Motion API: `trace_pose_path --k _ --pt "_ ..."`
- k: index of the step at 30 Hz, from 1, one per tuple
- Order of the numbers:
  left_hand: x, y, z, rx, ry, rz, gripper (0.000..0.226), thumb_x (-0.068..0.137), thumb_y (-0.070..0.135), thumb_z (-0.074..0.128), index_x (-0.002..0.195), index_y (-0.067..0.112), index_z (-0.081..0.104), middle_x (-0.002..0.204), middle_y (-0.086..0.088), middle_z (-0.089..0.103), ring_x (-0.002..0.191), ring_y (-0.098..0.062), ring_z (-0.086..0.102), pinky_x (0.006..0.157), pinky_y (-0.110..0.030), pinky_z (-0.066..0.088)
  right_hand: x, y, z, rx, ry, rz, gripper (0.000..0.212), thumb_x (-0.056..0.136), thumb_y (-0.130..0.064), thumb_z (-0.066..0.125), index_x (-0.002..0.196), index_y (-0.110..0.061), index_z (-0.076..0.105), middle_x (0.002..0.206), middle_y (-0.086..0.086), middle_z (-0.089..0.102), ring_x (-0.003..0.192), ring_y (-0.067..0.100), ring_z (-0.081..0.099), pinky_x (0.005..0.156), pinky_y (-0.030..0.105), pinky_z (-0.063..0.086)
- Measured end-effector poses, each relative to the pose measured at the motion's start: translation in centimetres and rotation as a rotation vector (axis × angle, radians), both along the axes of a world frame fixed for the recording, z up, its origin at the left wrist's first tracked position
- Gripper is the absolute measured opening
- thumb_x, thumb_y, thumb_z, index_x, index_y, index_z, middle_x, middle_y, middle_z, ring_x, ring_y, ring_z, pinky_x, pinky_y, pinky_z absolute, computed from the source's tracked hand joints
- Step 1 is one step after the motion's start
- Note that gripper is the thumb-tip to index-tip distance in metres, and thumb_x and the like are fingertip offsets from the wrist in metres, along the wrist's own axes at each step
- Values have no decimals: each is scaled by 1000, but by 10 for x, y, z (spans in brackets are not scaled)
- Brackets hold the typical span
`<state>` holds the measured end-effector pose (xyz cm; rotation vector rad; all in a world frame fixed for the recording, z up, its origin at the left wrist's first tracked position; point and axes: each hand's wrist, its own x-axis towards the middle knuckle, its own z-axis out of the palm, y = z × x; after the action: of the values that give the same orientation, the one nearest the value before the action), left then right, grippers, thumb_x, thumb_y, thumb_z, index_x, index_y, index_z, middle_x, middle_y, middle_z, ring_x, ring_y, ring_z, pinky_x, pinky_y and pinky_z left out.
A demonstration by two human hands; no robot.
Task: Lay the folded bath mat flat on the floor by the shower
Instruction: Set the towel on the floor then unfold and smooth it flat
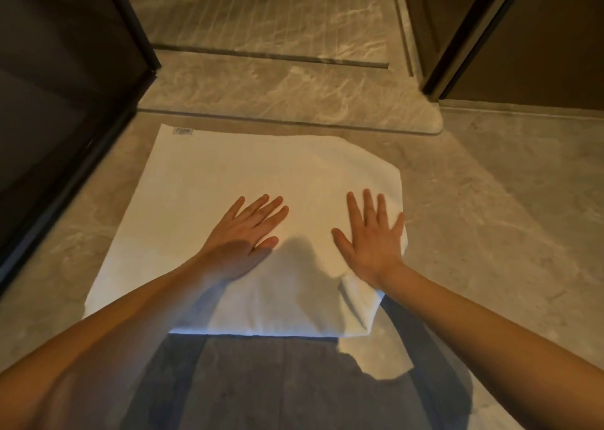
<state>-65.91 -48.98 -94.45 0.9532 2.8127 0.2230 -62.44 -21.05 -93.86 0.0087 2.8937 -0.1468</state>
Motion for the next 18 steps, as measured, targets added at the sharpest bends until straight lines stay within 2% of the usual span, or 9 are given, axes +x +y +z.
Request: trace_pose_path --k 3,7,10,13,18 --pt "0 1 -1 9 3 -6 59 100 47 19 156 28 20 164 8 12 152 -15 8 123 -44 7 1 12 8 62 -52 29 76 95 -65 13 154 -27 -17 163 9 -17 150 31 -17 116 65 1" --pt "2 8 0 9 20 39 62 97 45 13 156 26 20 164 6 15 152 -17 10 123 -44 6 -5 -2 22 123 -71 31 78 98 -57 21 156 -13 -8 163 21 -8 150 39 -9 119 57 -3" --pt "16 30 -2 71 25 37 60 99 40 16 156 21 23 163 4 19 152 -16 11 123 -44 8 -4 -38 27 30 -94 47 79 99 -53 26 156 -6 0 163 21 -3 151 36 -4 121 54 -2" --pt "26 37 -7 150 42 8 55 102 33 27 153 14 31 160 -2 29 150 -22 20 121 -48 19 10 -62 23 -76 -158 -62 81 99 -56 27 155 -8 -7 164 15 -11 151 31 -10 118 58 1" --pt "21 29 -13 186 64 -12 54 102 33 30 153 15 30 160 -2 29 150 -21 21 120 -48 20 59 -24 10 59 -101 -37 75 100 -56 14 153 -14 -18 162 15 -18 150 31 -17 119 60 -3"
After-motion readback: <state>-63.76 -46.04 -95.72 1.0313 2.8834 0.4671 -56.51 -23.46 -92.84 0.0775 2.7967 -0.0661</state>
